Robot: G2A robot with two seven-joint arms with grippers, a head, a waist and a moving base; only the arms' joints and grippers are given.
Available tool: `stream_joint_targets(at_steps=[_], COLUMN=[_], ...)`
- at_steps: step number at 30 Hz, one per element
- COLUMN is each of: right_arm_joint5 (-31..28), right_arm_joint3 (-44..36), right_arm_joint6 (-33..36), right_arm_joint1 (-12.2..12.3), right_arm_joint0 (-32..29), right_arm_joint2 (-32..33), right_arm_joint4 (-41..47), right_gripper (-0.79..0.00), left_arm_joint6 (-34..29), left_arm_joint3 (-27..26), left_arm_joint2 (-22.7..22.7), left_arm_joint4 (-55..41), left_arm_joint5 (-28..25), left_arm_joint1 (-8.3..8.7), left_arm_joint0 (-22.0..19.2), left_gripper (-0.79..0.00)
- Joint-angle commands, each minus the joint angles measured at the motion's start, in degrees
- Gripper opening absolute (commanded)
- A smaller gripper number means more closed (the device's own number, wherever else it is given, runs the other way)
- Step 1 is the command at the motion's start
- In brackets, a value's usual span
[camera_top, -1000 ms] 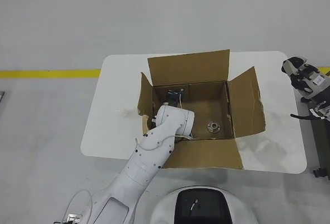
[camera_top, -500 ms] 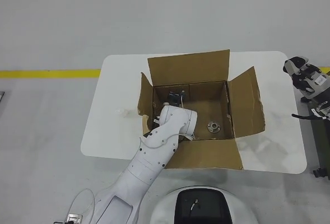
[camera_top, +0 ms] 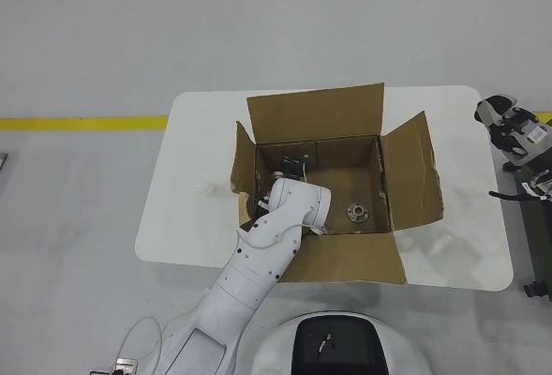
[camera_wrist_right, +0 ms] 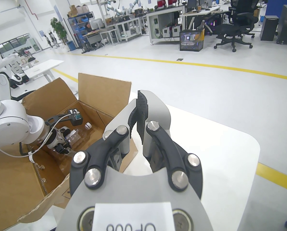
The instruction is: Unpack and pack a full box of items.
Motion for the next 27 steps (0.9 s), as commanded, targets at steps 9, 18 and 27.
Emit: stream_joint_targets(at_steps=[9, 18, 27], right_arm_joint5=[0.0, 0.0, 0.4], right_arm_joint3=[-0.2, -0.3, -0.6], right_arm_joint6=[0.1, 0.3, 0.9], right_arm_joint1=[0.0, 0.0, -0.1], right_arm_joint0=[-0.1, -0.2, 0.6], right_arm_joint2=[0.2, 0.3, 0.5], right_arm_joint4=[-0.1, -0.1, 4.4], right_gripper=[-0.785, -0.785, -0.763], left_arm_joint6=[0.4, 0.0, -0.1], left_arm_joint3=[1.0, 1.3, -3.0], left_arm_joint2=[-1.4, -2.7, -5.0], left_arm_joint4=[0.9, 2.6, 3.6], left_arm_joint5=[-1.2, -1.5, -1.8], left_arm_joint1=[-0.63, -0.99, -1.15], left_arm_joint0=[0.2, 0.7, 1.4], left_gripper=[-0.222, -0.785, -0.785])
